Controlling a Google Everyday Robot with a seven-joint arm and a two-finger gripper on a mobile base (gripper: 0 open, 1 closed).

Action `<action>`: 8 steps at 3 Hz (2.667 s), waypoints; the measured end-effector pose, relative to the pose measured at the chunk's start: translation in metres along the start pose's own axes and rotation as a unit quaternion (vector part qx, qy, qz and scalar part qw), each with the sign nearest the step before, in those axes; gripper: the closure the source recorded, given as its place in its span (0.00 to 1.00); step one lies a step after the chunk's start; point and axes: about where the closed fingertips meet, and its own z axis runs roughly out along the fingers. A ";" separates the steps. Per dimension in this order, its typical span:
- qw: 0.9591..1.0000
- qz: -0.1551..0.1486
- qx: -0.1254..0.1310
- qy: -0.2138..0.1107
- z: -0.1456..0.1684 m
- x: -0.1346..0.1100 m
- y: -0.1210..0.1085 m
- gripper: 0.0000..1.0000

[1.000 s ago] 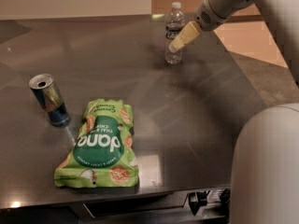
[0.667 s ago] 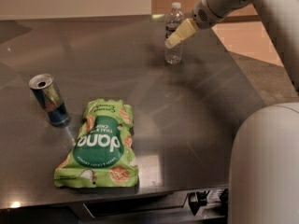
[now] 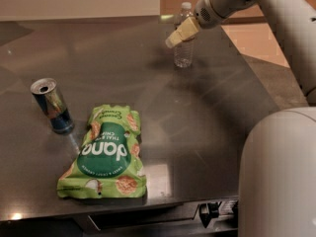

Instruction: Move water bottle near green rice chip bag

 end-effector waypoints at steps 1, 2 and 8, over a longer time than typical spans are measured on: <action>1.000 0.000 0.001 -0.003 0.002 -0.003 0.000 0.17; 1.000 -0.005 0.001 -0.002 -0.001 -0.003 -0.001 0.41; 0.967 -0.138 -0.213 -0.036 -0.084 0.005 0.187 1.00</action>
Offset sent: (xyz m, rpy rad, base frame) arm 0.0006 -0.0088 0.0126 -0.0088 -0.0244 0.0090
